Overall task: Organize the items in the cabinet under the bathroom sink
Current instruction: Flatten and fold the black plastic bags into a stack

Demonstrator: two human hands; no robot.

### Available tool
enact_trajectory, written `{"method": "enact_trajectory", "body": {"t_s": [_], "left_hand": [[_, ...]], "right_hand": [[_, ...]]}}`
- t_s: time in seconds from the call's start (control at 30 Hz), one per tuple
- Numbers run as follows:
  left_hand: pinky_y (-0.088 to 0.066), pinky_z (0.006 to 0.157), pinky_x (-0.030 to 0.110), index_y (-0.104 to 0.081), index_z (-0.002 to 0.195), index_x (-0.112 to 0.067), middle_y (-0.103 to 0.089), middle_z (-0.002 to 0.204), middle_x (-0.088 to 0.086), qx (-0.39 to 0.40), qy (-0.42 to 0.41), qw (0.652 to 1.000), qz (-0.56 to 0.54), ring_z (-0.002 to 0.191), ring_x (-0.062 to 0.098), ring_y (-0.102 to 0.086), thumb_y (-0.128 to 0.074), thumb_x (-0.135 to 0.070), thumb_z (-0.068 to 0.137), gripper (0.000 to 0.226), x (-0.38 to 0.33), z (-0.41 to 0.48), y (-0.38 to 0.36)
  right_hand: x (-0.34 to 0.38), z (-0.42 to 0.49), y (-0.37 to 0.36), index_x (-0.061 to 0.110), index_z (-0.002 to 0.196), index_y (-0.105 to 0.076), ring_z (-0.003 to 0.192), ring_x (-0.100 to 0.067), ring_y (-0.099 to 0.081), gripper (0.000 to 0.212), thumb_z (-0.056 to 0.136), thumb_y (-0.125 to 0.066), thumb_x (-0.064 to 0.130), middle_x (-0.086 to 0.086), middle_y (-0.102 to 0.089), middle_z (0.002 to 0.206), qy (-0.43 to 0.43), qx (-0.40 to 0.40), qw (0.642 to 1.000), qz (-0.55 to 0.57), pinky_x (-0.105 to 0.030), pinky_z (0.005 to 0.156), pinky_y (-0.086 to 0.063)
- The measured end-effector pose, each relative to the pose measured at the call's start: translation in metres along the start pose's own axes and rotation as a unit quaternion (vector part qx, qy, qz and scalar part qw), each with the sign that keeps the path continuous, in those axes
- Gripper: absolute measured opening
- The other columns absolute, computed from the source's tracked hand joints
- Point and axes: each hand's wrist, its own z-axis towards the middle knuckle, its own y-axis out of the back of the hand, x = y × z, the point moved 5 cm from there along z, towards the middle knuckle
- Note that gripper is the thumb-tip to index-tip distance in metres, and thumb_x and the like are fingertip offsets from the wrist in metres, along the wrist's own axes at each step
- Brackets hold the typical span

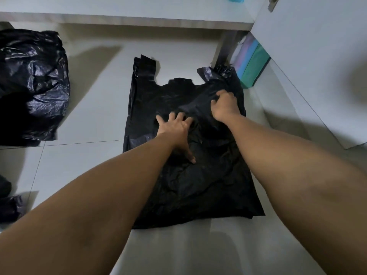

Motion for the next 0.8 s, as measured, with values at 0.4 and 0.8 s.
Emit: {"method": "enact_trajectory", "body": {"t_s": [0.4, 0.8], "left_hand": [[-0.019, 0.098, 0.087, -0.006, 0.152, -0.025, 0.002, 0.159, 0.000, 0.083, 0.029, 0.996, -0.034, 0.149, 0.039, 0.012, -0.093, -0.066, 0.023, 0.160, -0.005, 0.035, -0.011], [-0.020, 0.095, 0.088, -0.009, 0.147, -0.024, -0.001, 0.153, 0.001, 0.081, 0.035, 0.996, -0.027, 0.147, 0.039, 0.006, -0.093, -0.066, 0.016, 0.161, -0.008, 0.041, -0.012]], "right_hand": [[-0.012, 0.078, 0.002, 0.014, 0.088, -0.061, 0.062, -0.011, -0.055, 0.025, 0.079, -0.083, 0.021, 0.001, -0.062, 0.077, -0.148, 0.071, 0.969, 0.183, -0.021, 0.054, -0.051], [-0.013, 0.099, 0.032, 0.018, 0.090, -0.052, 0.081, -0.020, -0.069, 0.027, 0.088, -0.057, -0.008, -0.008, -0.070, 0.099, -0.152, 0.039, 0.826, 0.542, -0.035, 0.073, -0.060]]}}
